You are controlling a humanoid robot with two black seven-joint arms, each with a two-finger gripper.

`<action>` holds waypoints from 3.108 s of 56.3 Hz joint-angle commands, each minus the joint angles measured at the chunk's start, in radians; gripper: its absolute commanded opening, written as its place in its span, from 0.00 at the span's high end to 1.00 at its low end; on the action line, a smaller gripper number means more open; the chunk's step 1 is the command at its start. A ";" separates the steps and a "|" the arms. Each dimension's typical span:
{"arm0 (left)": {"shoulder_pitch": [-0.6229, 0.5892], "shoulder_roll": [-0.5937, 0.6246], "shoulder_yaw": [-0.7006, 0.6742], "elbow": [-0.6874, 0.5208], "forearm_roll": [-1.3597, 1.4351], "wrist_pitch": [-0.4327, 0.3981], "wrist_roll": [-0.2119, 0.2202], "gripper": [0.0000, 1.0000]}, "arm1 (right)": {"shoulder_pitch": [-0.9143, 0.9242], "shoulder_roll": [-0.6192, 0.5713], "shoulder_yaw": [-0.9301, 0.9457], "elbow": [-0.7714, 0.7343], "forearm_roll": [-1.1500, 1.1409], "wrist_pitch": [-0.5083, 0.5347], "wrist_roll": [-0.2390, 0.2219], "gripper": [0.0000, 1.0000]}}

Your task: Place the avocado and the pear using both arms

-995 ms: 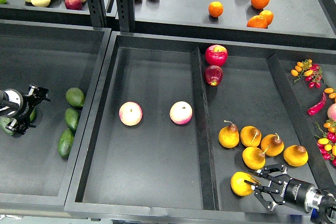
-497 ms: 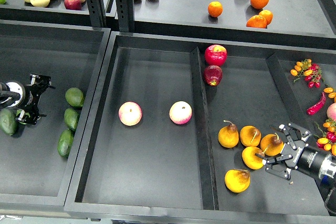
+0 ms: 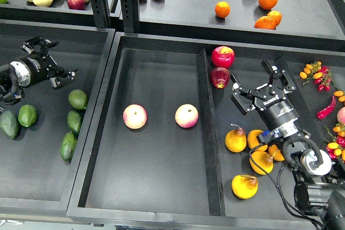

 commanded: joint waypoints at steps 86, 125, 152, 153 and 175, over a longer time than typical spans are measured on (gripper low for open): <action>0.844 -0.109 -0.371 -0.551 -0.252 0.000 -0.386 0.01 | -0.318 0.045 0.136 0.090 -0.022 0.000 0.231 0.00; 0.917 -0.155 -0.384 -0.566 -0.200 0.000 -0.381 0.01 | -0.372 0.045 0.149 0.067 -0.022 0.000 0.232 0.00; 0.870 -0.148 -0.381 -0.578 -0.192 0.000 -0.371 0.01 | -0.367 0.045 0.140 0.060 -0.022 0.000 0.231 0.00; 0.870 -0.148 -0.381 -0.581 -0.192 0.000 -0.371 0.01 | -0.367 0.045 0.140 0.060 -0.022 0.000 0.231 0.00; 0.845 -0.118 -0.384 -0.704 -0.185 0.000 -0.366 0.01 | -0.363 0.045 0.139 0.060 -0.020 0.000 0.231 0.00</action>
